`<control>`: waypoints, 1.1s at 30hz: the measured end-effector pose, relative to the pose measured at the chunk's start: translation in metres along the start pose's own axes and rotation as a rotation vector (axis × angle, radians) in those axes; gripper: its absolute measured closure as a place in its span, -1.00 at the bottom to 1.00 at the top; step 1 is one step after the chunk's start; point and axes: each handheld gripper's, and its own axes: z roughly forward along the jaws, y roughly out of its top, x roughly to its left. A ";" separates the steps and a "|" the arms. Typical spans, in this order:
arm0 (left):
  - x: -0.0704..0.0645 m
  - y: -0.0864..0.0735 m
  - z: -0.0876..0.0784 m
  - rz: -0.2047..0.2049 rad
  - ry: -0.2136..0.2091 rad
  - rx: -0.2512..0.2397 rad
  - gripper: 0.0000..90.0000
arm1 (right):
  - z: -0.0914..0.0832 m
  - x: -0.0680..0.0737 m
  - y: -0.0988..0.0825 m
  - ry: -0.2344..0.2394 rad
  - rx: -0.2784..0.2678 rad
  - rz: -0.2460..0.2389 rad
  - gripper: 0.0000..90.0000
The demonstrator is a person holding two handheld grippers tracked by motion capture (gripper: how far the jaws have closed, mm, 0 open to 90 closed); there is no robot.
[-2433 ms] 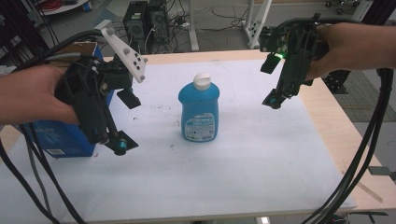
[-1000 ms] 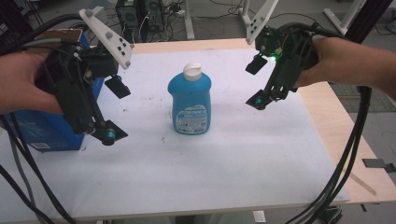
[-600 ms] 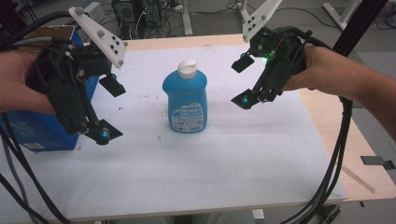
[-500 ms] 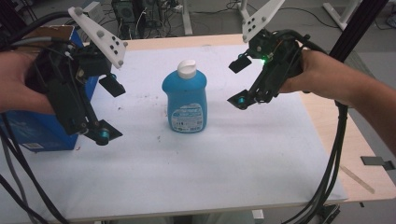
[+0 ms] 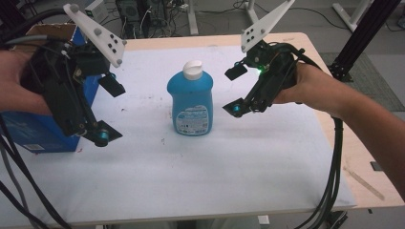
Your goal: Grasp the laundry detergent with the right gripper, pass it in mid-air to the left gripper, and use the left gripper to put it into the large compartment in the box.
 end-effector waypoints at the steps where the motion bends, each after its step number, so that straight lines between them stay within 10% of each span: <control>1: 0.000 0.000 0.001 -0.002 -0.001 -0.003 -0.96 | 0.001 0.000 0.000 0.003 -0.002 0.000 -0.96; 33: 0.006 -0.005 0.003 -0.023 -0.007 -0.006 -0.96 | 0.046 -0.013 -0.001 0.057 -0.071 -0.006 -0.96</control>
